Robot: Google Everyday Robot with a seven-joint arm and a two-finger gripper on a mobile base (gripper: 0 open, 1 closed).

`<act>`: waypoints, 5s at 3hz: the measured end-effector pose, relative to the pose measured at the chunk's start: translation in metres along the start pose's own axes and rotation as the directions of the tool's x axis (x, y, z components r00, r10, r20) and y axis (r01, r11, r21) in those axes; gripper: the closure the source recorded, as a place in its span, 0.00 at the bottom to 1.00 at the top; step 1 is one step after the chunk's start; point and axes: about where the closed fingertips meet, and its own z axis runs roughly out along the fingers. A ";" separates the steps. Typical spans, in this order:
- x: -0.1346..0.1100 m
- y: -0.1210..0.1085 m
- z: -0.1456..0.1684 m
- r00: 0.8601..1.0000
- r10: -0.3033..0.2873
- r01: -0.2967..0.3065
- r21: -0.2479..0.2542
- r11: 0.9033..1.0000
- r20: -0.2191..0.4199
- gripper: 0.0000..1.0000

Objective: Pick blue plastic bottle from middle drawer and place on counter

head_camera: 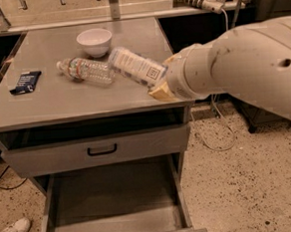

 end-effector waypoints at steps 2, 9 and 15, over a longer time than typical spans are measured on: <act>-0.005 -0.036 0.042 0.996 0.083 -0.085 -0.061 0.994 -0.039 1.00; 0.030 -0.060 0.149 0.986 0.032 -0.066 -0.209 0.976 -0.161 1.00; 0.034 -0.055 0.153 0.985 0.030 -0.068 -0.225 0.972 -0.170 0.00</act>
Offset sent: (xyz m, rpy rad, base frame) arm 0.0895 -0.0001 -0.0113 0.0561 0.1721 -0.0450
